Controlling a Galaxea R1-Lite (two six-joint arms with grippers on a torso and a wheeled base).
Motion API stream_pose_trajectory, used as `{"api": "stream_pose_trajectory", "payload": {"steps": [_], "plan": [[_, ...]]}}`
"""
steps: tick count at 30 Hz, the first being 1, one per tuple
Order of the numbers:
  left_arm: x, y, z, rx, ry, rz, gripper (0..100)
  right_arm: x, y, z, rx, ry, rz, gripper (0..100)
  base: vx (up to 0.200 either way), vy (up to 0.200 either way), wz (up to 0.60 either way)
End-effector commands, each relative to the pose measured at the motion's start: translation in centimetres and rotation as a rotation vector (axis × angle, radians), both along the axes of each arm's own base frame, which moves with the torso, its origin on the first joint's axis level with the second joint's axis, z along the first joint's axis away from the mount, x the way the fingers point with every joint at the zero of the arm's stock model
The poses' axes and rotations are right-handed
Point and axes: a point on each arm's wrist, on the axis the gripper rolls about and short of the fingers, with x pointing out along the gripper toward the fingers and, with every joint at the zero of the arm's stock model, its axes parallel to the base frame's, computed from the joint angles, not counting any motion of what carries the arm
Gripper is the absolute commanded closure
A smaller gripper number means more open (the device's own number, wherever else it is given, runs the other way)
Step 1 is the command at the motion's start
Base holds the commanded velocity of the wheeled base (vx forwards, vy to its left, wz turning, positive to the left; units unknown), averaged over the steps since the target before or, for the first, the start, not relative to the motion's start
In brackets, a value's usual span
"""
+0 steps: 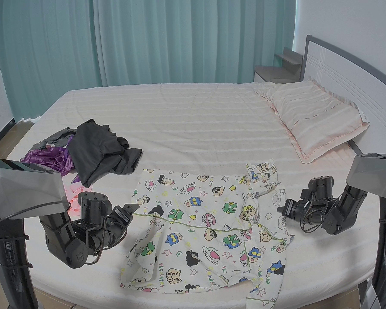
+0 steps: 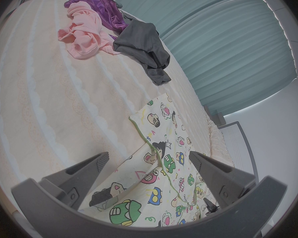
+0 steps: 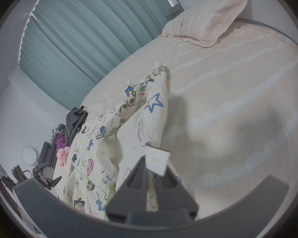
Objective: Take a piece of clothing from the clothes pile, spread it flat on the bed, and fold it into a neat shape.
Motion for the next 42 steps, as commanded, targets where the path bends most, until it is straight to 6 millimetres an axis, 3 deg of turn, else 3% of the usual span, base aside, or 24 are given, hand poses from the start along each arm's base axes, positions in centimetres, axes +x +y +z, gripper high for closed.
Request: {"api": "stream_pose_trajectory", "payload": {"steps": [1, 22, 42], "plan": [[0.0, 0.0, 0.0, 0.0, 0.001, 0.001, 0, 0.0, -1.4, 0.3, 0.0, 0.004, -0.042, 100, 0.0, 0.0, 0.0], [-0.1, 0.0, 0.1, 0.001, -0.001, 0.001, 0, -1.6, -8.2, -0.7, -0.097, 0.108, -0.236, 100, 0.0, 0.0, 0.0], [-0.1, 0.0, 0.1, 0.0, -0.001, 0.001, 0, -2.3, -10.4, -0.8, -0.205, 0.153, -0.309, 100, 0.0, 0.0, 0.0]]}}
